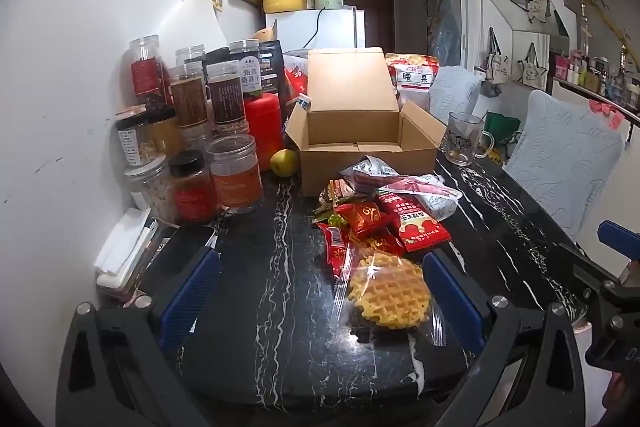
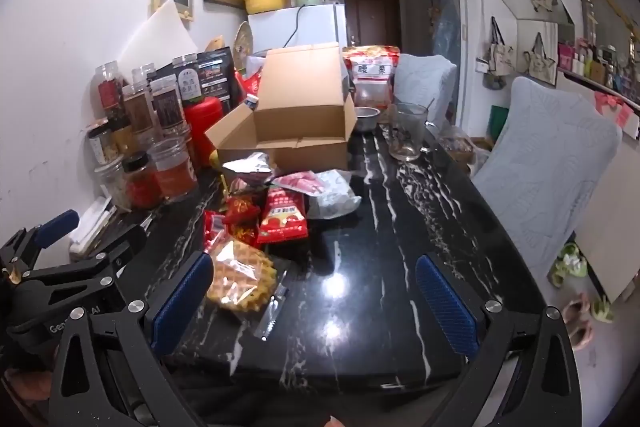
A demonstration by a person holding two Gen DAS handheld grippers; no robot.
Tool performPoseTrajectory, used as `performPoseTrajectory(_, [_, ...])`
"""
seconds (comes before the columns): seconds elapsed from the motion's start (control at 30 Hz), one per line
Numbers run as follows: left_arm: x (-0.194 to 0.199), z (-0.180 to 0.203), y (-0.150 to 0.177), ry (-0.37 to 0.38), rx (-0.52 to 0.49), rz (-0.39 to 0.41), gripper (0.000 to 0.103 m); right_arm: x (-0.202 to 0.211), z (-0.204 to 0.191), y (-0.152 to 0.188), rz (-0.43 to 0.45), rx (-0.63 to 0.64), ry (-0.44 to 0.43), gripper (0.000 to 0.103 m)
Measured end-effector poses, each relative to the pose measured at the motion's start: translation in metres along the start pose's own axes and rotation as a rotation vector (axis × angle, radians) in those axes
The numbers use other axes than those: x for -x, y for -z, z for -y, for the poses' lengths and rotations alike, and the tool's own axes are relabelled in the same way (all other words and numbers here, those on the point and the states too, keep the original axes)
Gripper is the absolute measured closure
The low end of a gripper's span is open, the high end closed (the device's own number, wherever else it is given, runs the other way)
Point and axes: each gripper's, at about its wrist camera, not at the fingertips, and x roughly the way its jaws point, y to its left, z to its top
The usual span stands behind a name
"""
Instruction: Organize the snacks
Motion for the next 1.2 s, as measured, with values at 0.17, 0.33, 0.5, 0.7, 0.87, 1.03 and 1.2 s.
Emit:
performPoseTrajectory(0.17, [0.0016, -0.0021, -0.0005, 0.0, 0.005, 0.0, 0.0, -0.0005, 0.0008, -0.0005, -0.003, 0.001, -0.002, 0.0])
performPoseTrajectory(0.33, [0.0021, -0.0053, 0.0, 0.004, 0.015, -0.001, 0.0, 0.0005, 0.0006, 0.0015, -0.002, 0.004, -0.003, 0.0])
performPoseTrajectory(0.5, [0.0019, -0.0067, 0.0008, 0.004, 0.02, -0.004, 0.0, 0.0008, -0.0013, 0.0023, -0.002, 0.013, -0.006, 0.0])
performPoseTrajectory(0.7, [0.0008, -0.0077, 0.0017, 0.01, 0.025, -0.011, 0.0, 0.0004, -0.0017, 0.0028, -0.005, 0.014, -0.005, 0.0])
performPoseTrajectory(0.87, [0.0007, -0.0068, 0.0032, 0.012, 0.024, -0.01, 0.0, -0.0001, -0.0003, 0.0041, -0.006, 0.01, -0.004, 0.0])
performPoseTrajectory(1.03, [0.0007, -0.006, 0.0038, 0.014, 0.022, -0.011, 0.0, -0.0009, 0.0004, 0.0043, -0.01, 0.009, -0.005, 0.0])
performPoseTrajectory(1.2, [0.0008, -0.0057, 0.0044, 0.015, 0.022, -0.012, 0.0, -0.0018, 0.0014, 0.0053, -0.011, 0.007, -0.005, 0.0])
